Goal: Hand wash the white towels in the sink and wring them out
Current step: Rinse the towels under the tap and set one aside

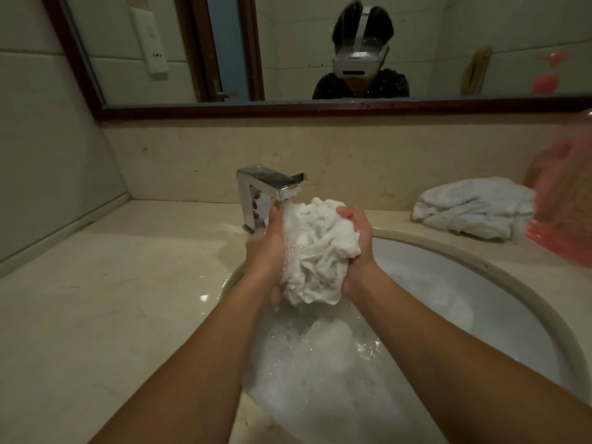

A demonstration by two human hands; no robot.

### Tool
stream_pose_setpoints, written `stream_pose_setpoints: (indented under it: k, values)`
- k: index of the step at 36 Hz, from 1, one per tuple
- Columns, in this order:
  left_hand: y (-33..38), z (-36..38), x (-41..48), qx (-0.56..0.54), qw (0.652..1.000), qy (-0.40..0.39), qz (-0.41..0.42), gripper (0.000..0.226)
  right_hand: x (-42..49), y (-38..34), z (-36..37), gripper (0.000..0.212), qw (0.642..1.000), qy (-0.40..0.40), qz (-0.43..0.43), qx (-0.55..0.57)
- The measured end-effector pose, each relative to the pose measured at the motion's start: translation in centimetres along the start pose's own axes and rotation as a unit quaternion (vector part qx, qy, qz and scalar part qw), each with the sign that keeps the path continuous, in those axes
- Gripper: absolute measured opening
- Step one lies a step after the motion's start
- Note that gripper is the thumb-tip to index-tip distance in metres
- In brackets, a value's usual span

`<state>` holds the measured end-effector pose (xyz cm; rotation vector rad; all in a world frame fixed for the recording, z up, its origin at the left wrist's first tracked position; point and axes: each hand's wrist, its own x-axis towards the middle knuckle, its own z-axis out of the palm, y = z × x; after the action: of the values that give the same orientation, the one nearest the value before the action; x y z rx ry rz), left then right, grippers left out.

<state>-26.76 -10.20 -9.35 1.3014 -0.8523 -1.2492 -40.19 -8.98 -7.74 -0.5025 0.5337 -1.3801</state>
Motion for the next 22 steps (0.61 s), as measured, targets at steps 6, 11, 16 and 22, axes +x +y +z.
stream_pose_setpoints:
  k: [6, 11, 16, 22]
  values:
    - [1.6, -0.6, -0.6, -0.027, 0.992, 0.121, 0.022, 0.091, 0.6, 0.0, -0.3, 0.068, 0.988, 0.036, 0.036, -0.145]
    - [1.9, -0.9, -0.3, -0.069, 0.979, 0.181, 0.057, 0.062, -0.8, -0.3, -0.7, 0.080, 0.992, 0.030, 0.081, -0.094]
    - [1.7, -0.7, -0.9, -0.057, 0.983, 0.152, 0.088, 0.056, -0.8, 1.6, 0.5, 0.087, 0.990, 0.005, 0.097, -0.103]
    - [1.4, -0.3, -1.0, -0.020, 0.992, 0.096, 0.082, 0.064, 0.3, 3.2, 0.8, 0.066, 0.978, 0.085, 0.032, -0.188]
